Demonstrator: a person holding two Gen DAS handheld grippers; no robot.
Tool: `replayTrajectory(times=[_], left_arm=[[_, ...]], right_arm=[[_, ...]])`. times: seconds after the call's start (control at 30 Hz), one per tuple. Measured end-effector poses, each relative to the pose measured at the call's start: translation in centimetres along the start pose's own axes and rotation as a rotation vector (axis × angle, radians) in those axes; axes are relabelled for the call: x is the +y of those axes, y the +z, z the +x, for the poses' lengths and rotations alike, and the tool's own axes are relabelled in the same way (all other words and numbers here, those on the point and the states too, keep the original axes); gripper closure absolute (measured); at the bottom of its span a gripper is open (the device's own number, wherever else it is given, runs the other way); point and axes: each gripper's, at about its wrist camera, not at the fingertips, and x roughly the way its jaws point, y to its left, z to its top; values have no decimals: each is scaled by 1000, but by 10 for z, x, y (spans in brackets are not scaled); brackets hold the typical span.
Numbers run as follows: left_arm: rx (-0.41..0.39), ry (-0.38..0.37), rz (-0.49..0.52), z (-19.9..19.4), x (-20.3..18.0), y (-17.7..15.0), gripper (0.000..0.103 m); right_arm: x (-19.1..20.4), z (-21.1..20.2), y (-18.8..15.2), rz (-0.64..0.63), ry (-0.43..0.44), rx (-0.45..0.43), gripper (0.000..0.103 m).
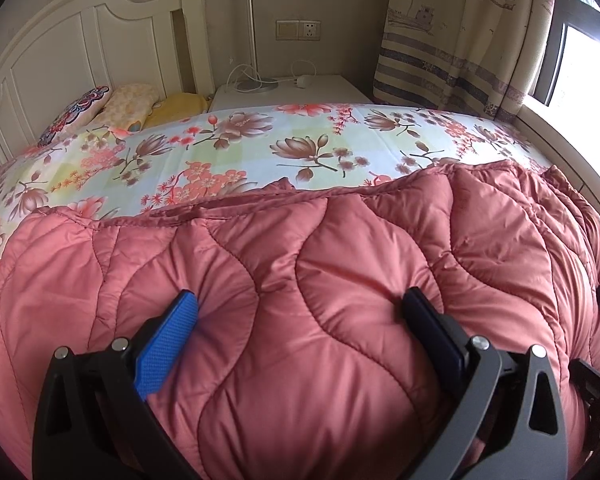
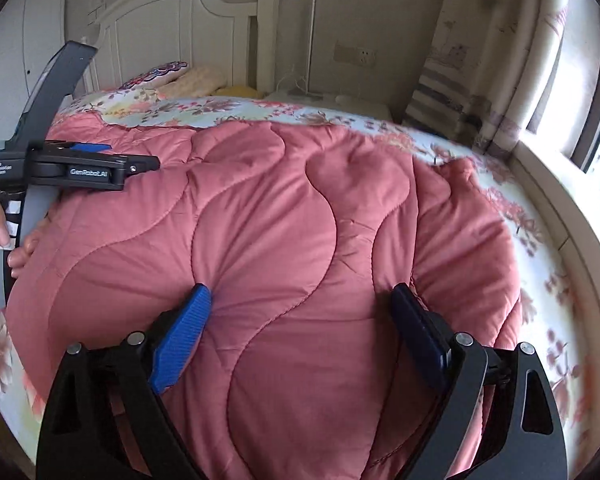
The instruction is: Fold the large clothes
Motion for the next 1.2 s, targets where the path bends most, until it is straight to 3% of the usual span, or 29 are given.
replayTrajectory(times=[0.1, 0.17, 0.23, 0.3, 0.4, 0.47, 0.57, 0.67, 0.8, 0.97, 1.03, 1.13, 1.2], left_arm=[[1, -2, -5, 0, 1, 0, 2], [0, -3, -6, 0, 2, 0, 2], [-1, -4, -6, 0, 2, 0, 2], [-4, -9, -6, 0, 2, 0, 2], [-8, -12, -12, -2, 3, 1, 2], [-22, -9, -47, -16, 13, 1, 2], [-112, 18, -117, -55, 43, -10, 2], [-74, 88, -172, -63, 81, -32, 2], [-67, 104, -201, -60, 112, -59, 2], [-55, 193, -157, -58, 98, -55, 2], [-54, 217, -183, -68, 94, -52, 4], [-113, 163, -180, -95, 77, -56, 4], [-130, 122, -101, -109, 44, -61, 4]], right_arm=[[6, -2, 8, -4, -53, 30, 15], [4, -21, 10, 18, -132, -8, 15], [-3, -32, 4, 53, -126, -23, 15], [-19, -24, -13, 80, -144, 24, 13], [-36, -10, -31, 140, -73, 28, 12], [-29, -8, -26, 111, -117, 42, 11], [-22, -5, -24, 82, -164, 55, 10], [-22, -9, -29, 85, -171, 57, 10], [-20, -10, -30, 78, -183, 59, 10], [-17, -10, -30, 81, -189, 57, 10], [-16, -10, -31, 83, -189, 56, 10], [-16, -10, -31, 79, -190, 59, 10], [-16, -10, -31, 80, -189, 59, 10]])
